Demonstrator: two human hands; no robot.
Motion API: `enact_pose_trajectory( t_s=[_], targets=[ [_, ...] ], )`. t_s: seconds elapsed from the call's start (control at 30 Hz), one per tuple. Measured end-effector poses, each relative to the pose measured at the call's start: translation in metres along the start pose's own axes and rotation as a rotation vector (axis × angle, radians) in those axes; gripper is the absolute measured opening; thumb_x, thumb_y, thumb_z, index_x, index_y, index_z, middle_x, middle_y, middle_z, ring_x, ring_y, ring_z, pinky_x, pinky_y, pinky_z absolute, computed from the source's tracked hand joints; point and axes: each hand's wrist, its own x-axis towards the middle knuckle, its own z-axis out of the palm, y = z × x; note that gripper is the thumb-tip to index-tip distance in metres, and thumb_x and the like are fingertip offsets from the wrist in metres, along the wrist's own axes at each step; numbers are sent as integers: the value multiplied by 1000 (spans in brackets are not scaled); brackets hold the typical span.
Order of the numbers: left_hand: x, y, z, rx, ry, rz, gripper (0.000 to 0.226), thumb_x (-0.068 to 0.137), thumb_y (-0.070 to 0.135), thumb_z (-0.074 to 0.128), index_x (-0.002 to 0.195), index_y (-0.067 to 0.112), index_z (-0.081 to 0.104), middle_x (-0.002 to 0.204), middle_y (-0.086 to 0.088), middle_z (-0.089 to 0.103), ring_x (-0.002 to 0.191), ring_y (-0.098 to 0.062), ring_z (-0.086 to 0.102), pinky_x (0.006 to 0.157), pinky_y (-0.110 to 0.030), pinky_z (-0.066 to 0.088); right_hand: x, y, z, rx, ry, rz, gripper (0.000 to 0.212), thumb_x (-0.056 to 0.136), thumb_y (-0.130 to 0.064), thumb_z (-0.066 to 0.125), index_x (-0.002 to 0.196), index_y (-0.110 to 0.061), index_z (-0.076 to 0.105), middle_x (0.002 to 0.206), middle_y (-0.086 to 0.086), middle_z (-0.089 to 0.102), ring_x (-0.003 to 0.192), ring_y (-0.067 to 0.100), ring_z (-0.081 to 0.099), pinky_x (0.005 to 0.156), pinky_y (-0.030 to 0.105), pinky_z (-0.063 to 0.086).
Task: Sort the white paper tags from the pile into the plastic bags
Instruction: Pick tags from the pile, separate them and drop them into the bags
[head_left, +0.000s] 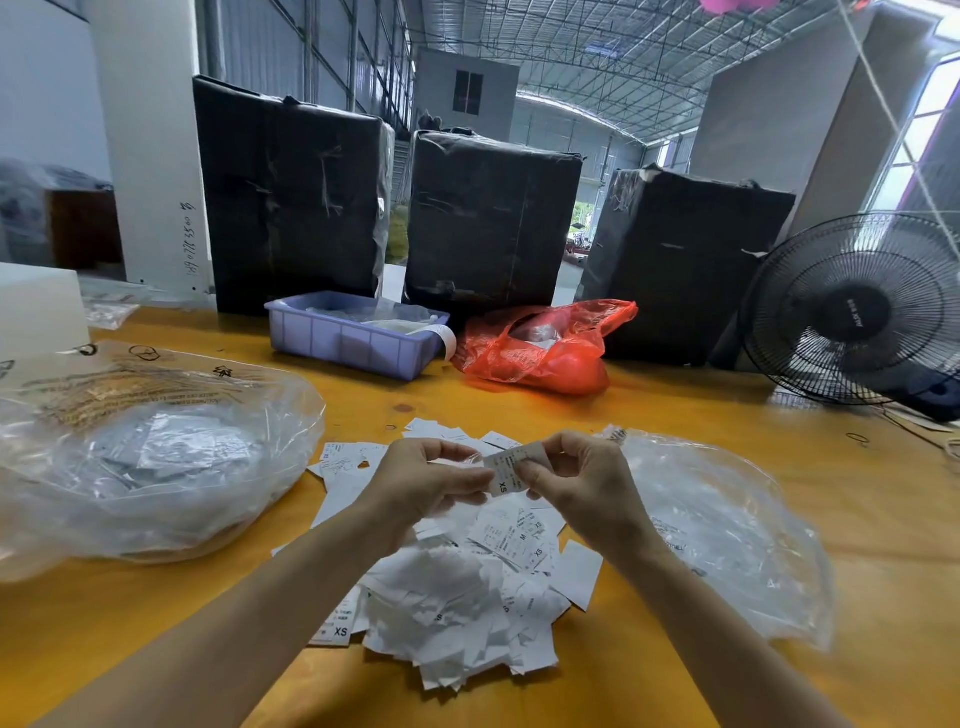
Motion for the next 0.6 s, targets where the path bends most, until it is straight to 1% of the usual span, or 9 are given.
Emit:
enact_pose_trajectory(
  t_s=[0.07,0.13,0.17,0.23,0.3,0.37,0.53,0.6],
  targets=[
    [1,1,1,-39,-4,-12,22,75,6,76,94,6,64,63,-6,72,55,-10,69,50,-18,42,0,0,-1,23,-20,25,7,82,-3,69,78,-5,65,76,14,71,60,16,65,57,27,55],
    [1,2,1,-99,5,-22,23,75,2,75,94,3,64,65,-10,72,55,-14,69,45,-15,46,1,0,-1,63,-46,65,6,82,-2,69,80,1,65,76,14,71,57,14,65,55,23,54],
    [0,2,0,-123,6,-26,24,74,0,75,95,1,63,66,-12,72,55,-15,70,45,-15,47,1,1,-2,89,-41,82,6,82,-2,69,81,2,65,76,14,71,56,12,65,54,21,52],
    [-1,3,0,-153,-9,-31,28,73,-2,74,98,0,62,69,-14,72,56,-17,70,46,-15,49,2,1,-2,136,11,100,5,83,-2,68,82,0,65,73,10,71,53,9,64,49,16,47],
    [-3,3,0,-178,-38,-38,28,74,-2,73,99,0,60,71,-15,73,58,-18,71,46,-15,49,3,1,-3,172,73,101,4,84,-4,68,82,-5,64,73,6,72,54,8,65,50,16,48],
    [-4,3,1,-195,-52,-43,25,76,-3,71,99,0,60,72,-15,73,59,-18,71,46,-14,48,4,1,-3,188,110,85,5,84,-5,68,84,-5,63,74,5,72,56,9,66,52,16,49],
    [-4,3,2,-180,-55,-38,22,79,-2,70,97,2,60,72,-13,73,60,-16,71,46,-13,46,3,0,-1,150,113,22,6,83,-5,69,83,-6,62,77,6,71,56,5,65,51,13,47],
    [-4,3,2,-186,-60,-37,22,78,-3,70,98,1,60,73,-14,73,60,-17,71,46,-14,47,2,0,-1,113,117,-3,7,84,-5,68,83,-7,62,78,7,70,59,5,66,51,14,48]
  ],
)
